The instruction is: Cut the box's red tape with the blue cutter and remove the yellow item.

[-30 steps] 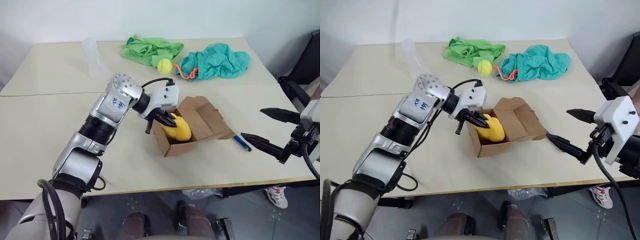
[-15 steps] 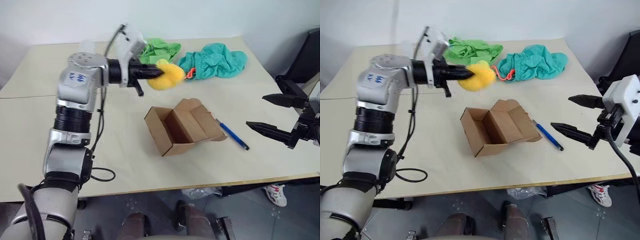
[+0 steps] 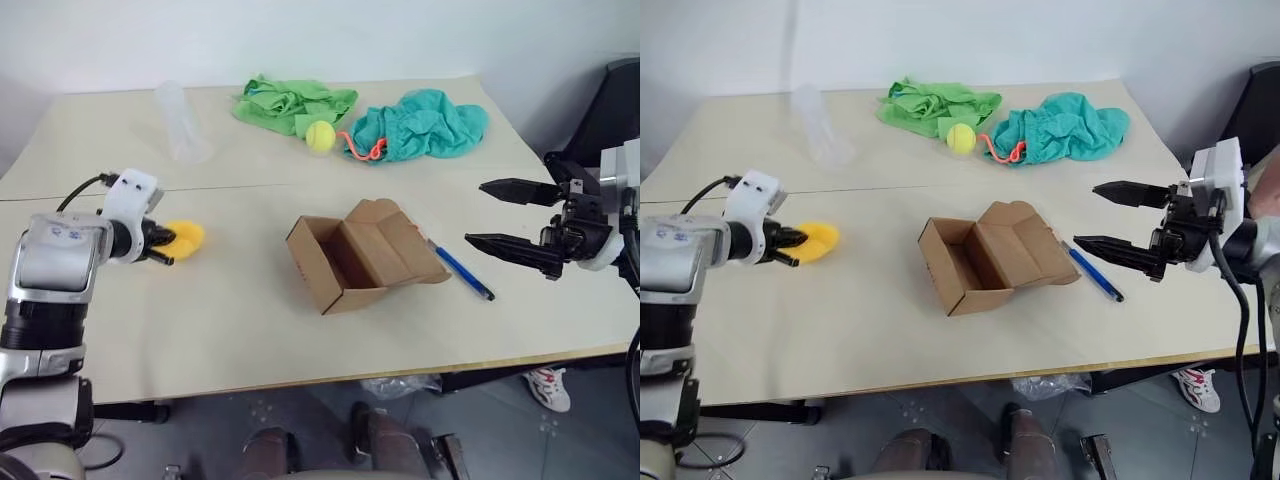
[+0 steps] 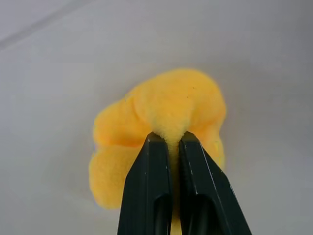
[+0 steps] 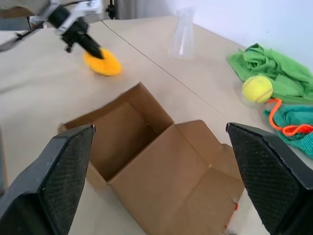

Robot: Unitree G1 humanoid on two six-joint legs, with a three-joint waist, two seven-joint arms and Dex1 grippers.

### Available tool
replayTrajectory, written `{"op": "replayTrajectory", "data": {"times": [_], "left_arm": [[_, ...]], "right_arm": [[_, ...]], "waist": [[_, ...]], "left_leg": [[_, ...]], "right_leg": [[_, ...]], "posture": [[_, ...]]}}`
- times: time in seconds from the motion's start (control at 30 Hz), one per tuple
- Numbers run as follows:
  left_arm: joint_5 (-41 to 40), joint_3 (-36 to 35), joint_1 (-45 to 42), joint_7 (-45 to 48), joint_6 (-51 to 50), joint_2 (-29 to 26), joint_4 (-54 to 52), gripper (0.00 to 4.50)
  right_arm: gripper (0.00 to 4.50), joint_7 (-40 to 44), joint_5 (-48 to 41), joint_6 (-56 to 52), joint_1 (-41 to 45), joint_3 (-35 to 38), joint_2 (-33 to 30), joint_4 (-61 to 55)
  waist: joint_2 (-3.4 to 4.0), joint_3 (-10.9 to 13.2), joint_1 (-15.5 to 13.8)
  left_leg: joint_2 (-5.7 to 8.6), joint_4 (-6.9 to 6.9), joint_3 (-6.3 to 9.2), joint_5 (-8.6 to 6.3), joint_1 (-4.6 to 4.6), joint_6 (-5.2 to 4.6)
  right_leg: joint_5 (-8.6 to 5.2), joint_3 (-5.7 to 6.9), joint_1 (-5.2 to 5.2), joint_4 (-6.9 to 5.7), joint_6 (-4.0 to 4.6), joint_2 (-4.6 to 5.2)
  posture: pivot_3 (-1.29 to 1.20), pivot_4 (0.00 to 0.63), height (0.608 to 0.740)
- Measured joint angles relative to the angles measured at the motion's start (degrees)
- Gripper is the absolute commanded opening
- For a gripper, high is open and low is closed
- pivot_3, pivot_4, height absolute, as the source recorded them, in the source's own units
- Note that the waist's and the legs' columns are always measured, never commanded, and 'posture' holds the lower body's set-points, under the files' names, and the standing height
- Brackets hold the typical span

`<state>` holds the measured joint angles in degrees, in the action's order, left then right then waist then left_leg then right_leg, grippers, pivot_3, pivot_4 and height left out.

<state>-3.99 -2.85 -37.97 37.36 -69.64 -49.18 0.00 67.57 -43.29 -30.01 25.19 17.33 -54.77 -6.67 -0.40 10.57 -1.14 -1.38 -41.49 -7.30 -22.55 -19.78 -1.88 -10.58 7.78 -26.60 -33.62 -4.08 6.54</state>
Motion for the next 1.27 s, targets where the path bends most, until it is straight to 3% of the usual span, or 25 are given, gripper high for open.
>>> {"op": "replayTrajectory", "data": {"times": [0.03, 0.13, 0.53, 0.67, 0.8, 0.9, 1.1, 1.27], "left_arm": [[-0.36, -0.08, 0.34, 0.05, -0.73, -0.66, -0.96, 0.02], [-0.74, -0.76, 0.63, -0.4, -1.44, -2.01, -1.97, 0.82], [-6.05, -6.94, 1.25, 1.32, 0.2, -6.16, -6.37, 4.48], [-9.28, -9.04, 1.43, 2.98, 4.73, -4.63, -7.6, 4.48], [-17.18, -15.31, 5.66, 5.67, 18.43, 7.62, -16.07, 4.48], [-18.87, -14.75, 12.5, 7.67, 26.39, 10.62, -19.35, 4.48], [-19.51, -12.59, 25.91, 12.78, 37.17, 12.42, -18.28, 4.48], [-19.53, -11.71, 32.84, 17.92, 43.73, 10.85, -14.61, 4.48]], "right_arm": [[4.5, 0.29, 0.27, 0.09, 0.65, -0.74, 0.09, 0.44], [4.5, 0.76, 0.81, 0.23, 1.67, -1.9, 0.91, 1.05], [4.5, 2.03, 3.17, 1.47, 4.73, -3.74, 2.79, 4.44], [4.5, 2.25, 3.64, 1.98, 4.15, -3.24, 2.68, 4.5], [4.5, 0.17, 5.03, 2.52, -1.07, -0.29, 2.11, 3.37], [4.5, -0.84, 6.02, 2.53, -9.11, 4.11, 0.81, 1.25], [4.5, -2.7, 9.73, 4.99, -26.86, 12.56, 2.35, 0.25], [4.5, -8.66, 12.13, 7.86, -32.76, 12.7, 8.83, -0.44]], "waist": [[0.0, 0.0, -0.11], [0.0, 0.0, -0.13], [0.01, 0.0, 0.06], [0.01, 0.0, -0.1], [0.03, -0.01, -0.27], [0.03, -0.02, -0.16], [0.11, -0.07, 0.07], [0.13, -0.07, 0.6]], "left_leg": [[0.0, 0.0, -0.01, 0.0, 0.02, 0.01], [-0.05, 0.0, -0.07, -0.01, 0.08, 0.07], [-0.17, 0.17, -0.38, -0.08, 0.34, 0.21], [-0.17, 0.17, -0.42, -0.09, 0.36, 0.22], [-0.15, 0.19, -0.46, -0.15, 0.34, 0.2], [-0.24, 0.33, -0.61, -0.18, 0.46, 0.27], [-0.36, 0.42, -1.04, -0.23, 0.65, 0.33], [-0.37, 0.43, -1.11, -0.38, 0.75, 0.52]], "right_leg": [[-0.01, 0.0, 0.0, -0.02, 0.01, 0.0], [-0.03, -0.01, 0.01, -0.06, 0.05, -0.04], [-0.1, -0.08, -0.01, -0.12, 0.18, -0.11], [-0.11, -0.12, -0.01, -0.13, 0.18, -0.1], [-0.09, -0.16, 0.0, -0.03, 0.15, -0.04], [-0.1, -0.17, 0.0, 0.06, 0.16, -0.21], [-0.15, -0.61, 0.11, 0.12, 0.25, -0.36], [-0.17, -0.84, 0.07, 0.08, 0.31, -0.31]], "posture": [[0.0, 0.15, 0.74], [0.0, 0.15, 0.74], [0.0, 0.15, 0.74], [0.0, 0.15, 0.74], [0.0, 0.15, 0.74], [0.0, 0.15, 0.74], [0.0, 0.15, 0.74], [0.0, 0.15, 0.74]]}}
